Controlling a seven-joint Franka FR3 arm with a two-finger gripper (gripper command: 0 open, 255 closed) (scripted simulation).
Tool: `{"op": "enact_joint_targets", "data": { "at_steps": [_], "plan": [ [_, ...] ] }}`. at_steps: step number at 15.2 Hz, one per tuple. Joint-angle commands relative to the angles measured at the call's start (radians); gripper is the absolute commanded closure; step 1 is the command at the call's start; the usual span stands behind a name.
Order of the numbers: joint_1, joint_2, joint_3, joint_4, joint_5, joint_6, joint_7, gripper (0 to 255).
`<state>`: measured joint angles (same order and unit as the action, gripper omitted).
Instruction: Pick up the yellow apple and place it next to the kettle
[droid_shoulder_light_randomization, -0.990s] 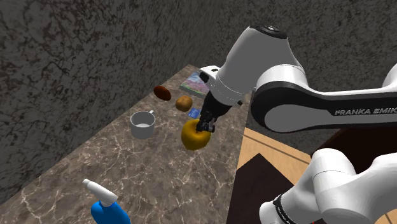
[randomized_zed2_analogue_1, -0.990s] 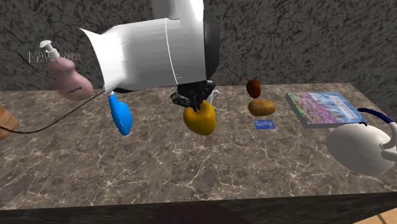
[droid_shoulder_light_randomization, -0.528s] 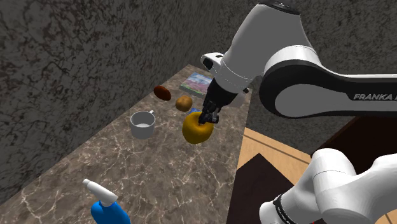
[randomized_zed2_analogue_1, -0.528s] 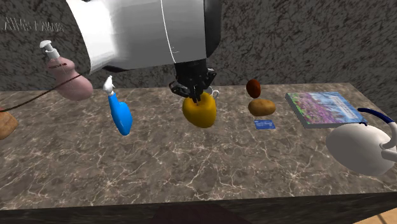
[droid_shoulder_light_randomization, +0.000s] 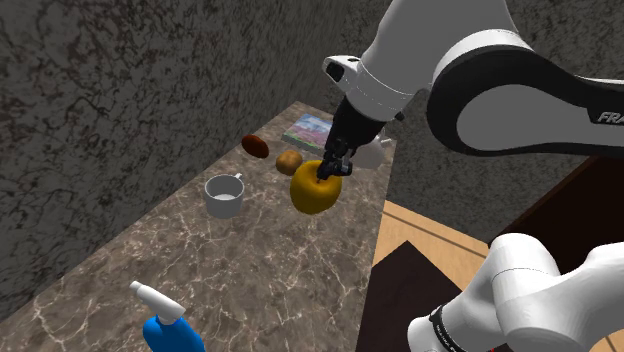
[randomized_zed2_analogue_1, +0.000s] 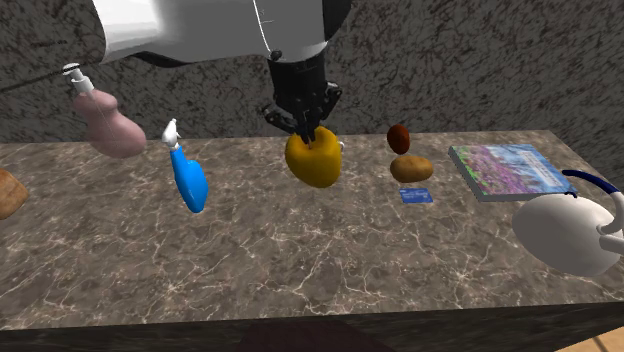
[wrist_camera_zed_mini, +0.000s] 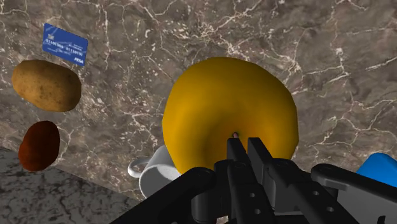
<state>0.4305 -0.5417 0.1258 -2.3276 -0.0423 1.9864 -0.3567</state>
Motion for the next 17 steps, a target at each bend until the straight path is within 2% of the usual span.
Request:
{"op": "enact_joint_targets", "data": {
  "at_steps": [1, 17],
  "plan": [
    [0.0, -0.001, -0.001, 0.024, 0.0, -0.026, -0.003, 255],
    [-0.005, 0.029, -0.005, 0.259, -0.001, -0.229, -0.018, 255]
  ]
}}
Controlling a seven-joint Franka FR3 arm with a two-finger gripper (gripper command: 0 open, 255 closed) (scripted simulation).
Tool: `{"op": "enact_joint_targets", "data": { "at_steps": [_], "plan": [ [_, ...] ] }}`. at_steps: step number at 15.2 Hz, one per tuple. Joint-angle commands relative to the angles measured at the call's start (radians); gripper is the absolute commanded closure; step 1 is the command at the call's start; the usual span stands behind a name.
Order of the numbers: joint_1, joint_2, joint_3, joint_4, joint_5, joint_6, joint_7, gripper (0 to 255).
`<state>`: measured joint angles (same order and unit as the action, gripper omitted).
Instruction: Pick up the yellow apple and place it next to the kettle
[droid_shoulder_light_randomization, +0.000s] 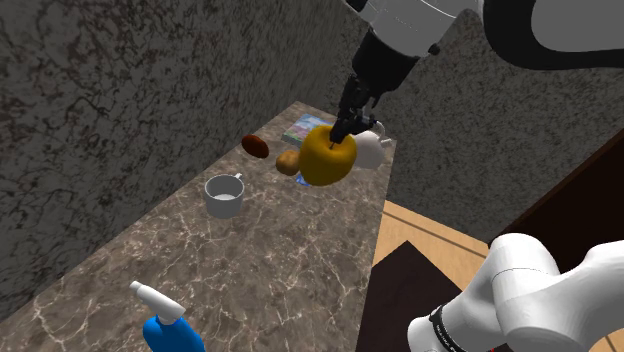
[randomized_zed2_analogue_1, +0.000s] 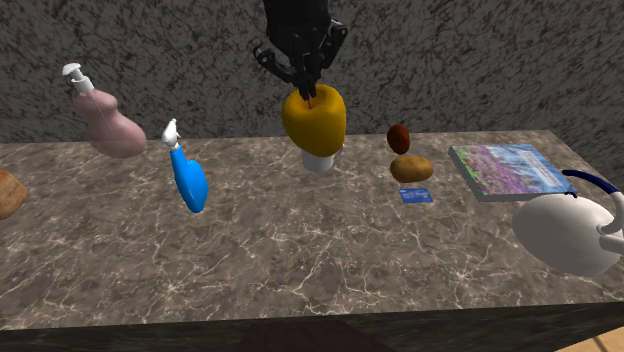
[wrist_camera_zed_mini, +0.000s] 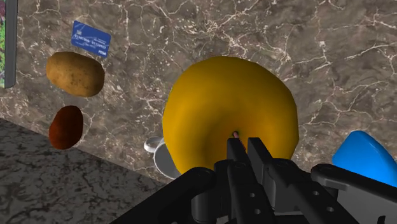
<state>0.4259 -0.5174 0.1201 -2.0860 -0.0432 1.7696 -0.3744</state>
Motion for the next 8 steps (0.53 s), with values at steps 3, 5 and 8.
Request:
{"op": "enact_joint_targets", "data": {
  "at_steps": [3, 5, 8],
  "plan": [
    [-0.02, -0.016, -0.059, -0.003, -0.014, -0.008, -0.073, 255],
    [-0.033, -0.025, -0.099, -0.012, -0.024, -0.005, -0.122, 255],
    [-0.053, -0.029, -0.159, -0.016, -0.04, 0.0, -0.195, 255]
  ]
}}
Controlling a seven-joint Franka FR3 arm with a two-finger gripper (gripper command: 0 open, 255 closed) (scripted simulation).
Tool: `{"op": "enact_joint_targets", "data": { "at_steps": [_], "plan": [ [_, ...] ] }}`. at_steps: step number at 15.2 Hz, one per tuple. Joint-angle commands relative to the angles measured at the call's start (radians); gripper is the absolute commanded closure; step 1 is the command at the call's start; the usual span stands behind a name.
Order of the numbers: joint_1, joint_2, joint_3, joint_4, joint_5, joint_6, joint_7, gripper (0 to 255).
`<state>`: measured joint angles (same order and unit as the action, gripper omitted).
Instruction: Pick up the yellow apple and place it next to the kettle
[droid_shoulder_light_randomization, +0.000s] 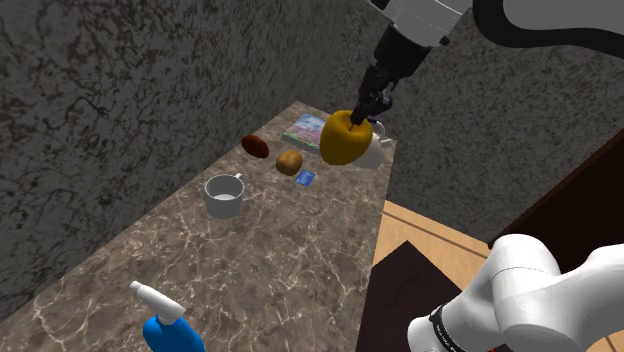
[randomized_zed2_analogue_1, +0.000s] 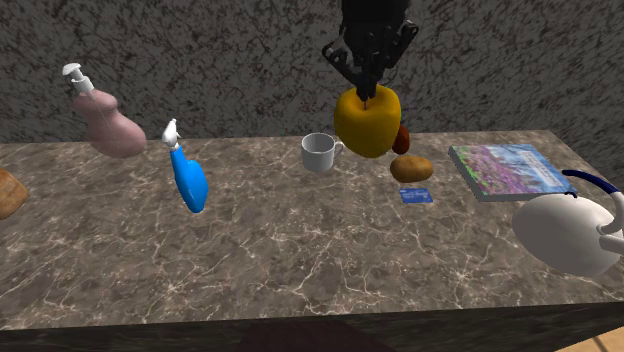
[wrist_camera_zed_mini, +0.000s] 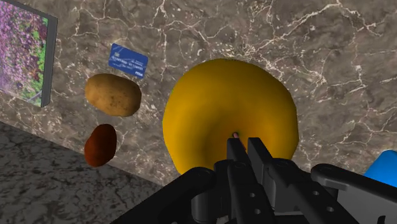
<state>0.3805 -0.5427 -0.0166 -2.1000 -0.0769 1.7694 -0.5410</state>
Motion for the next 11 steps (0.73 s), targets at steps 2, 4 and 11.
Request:
{"op": "enact_joint_targets", "data": {
  "at_steps": [2, 4, 11],
  "plan": [
    [-0.021, -0.002, -0.062, 0.0, -0.016, 0.003, -0.077, 255],
    [-0.034, 0.005, -0.103, 0.008, -0.026, 0.007, -0.126, 255],
    [-0.073, 0.063, -0.246, 0.067, -0.047, 0.02, -0.3, 255]
  ]
}}
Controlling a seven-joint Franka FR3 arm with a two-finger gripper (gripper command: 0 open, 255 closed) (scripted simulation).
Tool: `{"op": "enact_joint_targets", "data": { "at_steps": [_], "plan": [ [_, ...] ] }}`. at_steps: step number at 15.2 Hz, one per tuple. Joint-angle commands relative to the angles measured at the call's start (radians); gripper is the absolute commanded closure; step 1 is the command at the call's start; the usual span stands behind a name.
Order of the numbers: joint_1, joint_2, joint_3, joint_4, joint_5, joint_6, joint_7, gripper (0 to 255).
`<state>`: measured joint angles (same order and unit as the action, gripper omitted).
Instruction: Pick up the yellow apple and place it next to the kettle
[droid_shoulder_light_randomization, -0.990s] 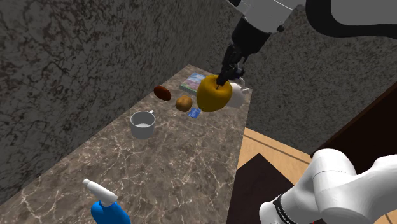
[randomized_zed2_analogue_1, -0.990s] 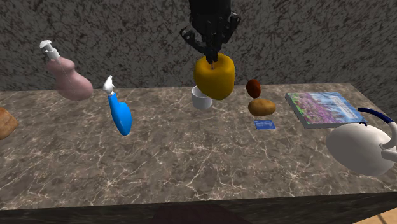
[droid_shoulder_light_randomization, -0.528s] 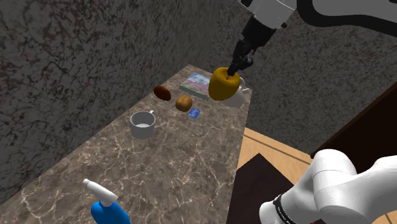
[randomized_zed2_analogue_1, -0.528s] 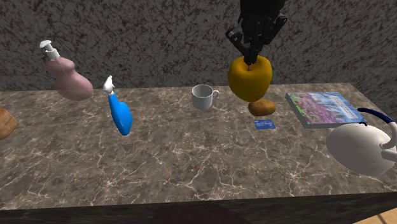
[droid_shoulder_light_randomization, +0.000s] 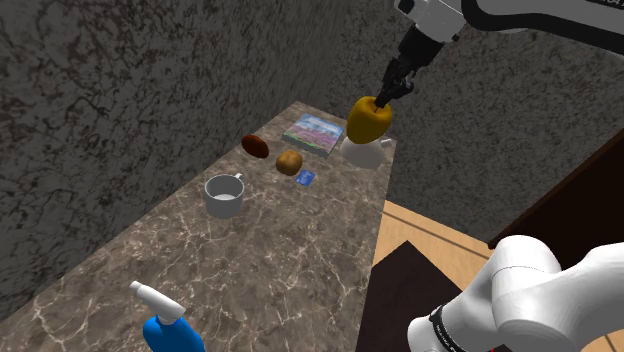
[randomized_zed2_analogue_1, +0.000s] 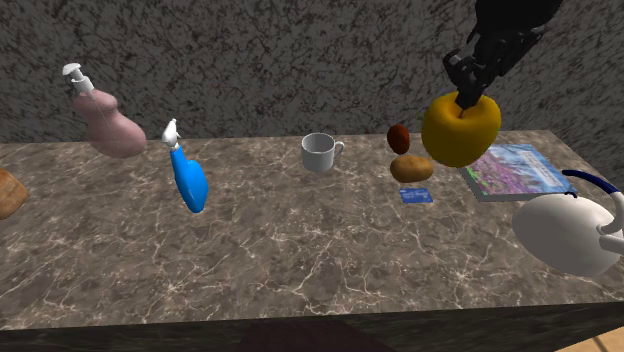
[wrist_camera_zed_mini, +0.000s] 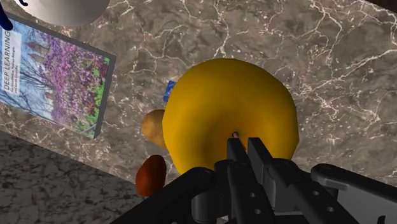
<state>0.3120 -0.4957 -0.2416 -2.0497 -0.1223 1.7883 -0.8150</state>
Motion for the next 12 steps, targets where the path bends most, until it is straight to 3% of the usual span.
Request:
{"op": "enact_joint_targets", "data": {
  "at_steps": [1, 9, 12],
  "plan": [
    [-0.009, 0.028, -0.042, 0.03, -0.002, 0.003, -0.052, 255],
    [-0.038, 0.163, -0.206, 0.167, 0.027, 0.009, -0.256, 255],
    [-0.04, 0.153, -0.207, 0.118, 0.022, 0.049, -0.254, 255]
  ]
}}
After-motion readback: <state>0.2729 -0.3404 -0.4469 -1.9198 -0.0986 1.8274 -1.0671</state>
